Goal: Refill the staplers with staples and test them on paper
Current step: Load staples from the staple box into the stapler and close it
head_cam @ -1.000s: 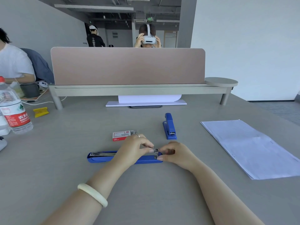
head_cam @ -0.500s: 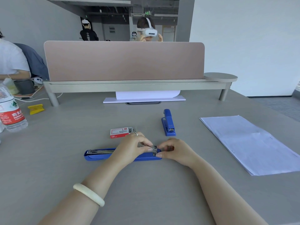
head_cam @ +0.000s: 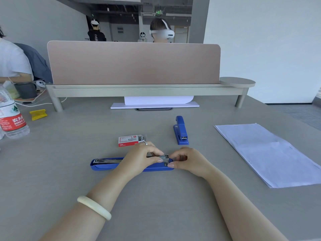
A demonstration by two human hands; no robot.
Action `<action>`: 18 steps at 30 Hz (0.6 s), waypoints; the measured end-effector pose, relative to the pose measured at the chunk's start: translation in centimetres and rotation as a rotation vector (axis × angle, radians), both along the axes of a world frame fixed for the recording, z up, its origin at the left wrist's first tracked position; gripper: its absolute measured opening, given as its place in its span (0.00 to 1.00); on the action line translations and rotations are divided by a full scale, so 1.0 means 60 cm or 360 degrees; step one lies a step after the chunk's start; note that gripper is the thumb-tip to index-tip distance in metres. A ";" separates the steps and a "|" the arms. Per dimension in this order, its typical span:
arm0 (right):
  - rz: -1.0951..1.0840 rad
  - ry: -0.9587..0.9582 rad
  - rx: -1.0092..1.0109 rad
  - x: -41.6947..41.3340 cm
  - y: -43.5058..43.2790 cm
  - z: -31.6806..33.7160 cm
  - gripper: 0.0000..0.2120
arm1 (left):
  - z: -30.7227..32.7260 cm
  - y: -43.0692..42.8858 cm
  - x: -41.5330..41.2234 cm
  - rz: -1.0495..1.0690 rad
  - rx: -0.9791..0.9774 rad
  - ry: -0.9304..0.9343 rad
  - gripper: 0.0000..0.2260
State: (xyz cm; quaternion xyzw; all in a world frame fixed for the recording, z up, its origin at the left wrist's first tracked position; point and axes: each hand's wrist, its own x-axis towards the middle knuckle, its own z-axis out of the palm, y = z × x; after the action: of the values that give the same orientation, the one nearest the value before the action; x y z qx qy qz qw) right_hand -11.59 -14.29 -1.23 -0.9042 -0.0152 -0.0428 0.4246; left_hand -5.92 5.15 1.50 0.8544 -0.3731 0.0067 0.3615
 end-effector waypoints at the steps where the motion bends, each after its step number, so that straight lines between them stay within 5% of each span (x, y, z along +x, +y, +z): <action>1: -0.0002 -0.0002 0.0000 0.000 0.000 0.000 0.08 | 0.000 0.001 0.000 -0.0006 -0.0002 0.0004 0.10; 9: -0.0016 -0.0004 -0.0010 -0.007 0.003 0.002 0.06 | 0.009 0.065 0.015 0.0161 0.0022 0.0058 0.16; 14: -0.0056 -0.0004 -0.0052 -0.010 0.005 0.004 0.08 | 0.003 0.158 0.045 0.0362 0.0308 -0.0021 0.22; 18: -0.0061 0.0003 -0.0066 -0.014 0.009 0.008 0.08 | -0.013 0.209 0.058 0.0394 0.0446 0.0028 0.15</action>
State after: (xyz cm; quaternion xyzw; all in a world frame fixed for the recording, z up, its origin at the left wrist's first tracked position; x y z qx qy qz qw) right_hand -12.40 -13.72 -0.77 -0.9130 0.0019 -0.0496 0.4049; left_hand -2.43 17.68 0.72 0.9359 -0.2592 -0.0085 0.2385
